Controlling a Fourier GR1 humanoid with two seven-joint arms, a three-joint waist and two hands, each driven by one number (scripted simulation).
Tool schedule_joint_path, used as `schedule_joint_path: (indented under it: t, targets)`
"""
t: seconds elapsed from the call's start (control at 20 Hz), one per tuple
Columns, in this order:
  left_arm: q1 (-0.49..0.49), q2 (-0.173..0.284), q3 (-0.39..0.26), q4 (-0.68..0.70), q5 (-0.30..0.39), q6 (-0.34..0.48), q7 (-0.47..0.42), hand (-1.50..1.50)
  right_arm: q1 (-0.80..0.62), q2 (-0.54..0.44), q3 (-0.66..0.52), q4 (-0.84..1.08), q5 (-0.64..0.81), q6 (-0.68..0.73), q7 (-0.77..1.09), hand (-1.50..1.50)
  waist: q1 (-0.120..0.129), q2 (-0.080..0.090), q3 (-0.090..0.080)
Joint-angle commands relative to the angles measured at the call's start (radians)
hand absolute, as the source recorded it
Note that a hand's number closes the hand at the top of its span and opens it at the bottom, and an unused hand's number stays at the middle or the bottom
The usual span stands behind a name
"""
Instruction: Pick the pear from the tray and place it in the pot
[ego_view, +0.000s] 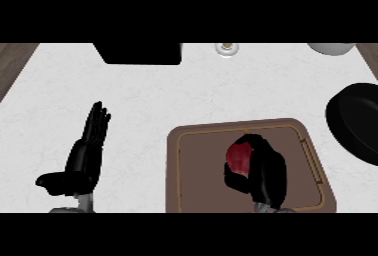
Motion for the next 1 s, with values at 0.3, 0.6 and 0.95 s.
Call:
schedule_joint_path:
  t: [0.3,0.6,0.95]
  targets:
    - [-0.029,0.01,0.03,0.043,0.014,-0.014,-0.014,0.0,-0.045,-0.365,0.202,-0.224,-0.184,0.439,-0.439,1.5,-0.015,0.005,0.004]
    - [0.033,-0.012,0.009,0.008,-0.008,0.002,-0.039,0.0,0.074,-0.476,0.121,-0.587,-0.158,0.393,-0.436,1.5,-0.024,0.001,0.005]
    - [-0.015,0.026,0.062,-0.036,0.028,-0.009,0.069,0.0,0.093,-0.502,-0.01,-0.91,-0.111,0.483,-0.274,1.5,-0.027,0.001,0.005]
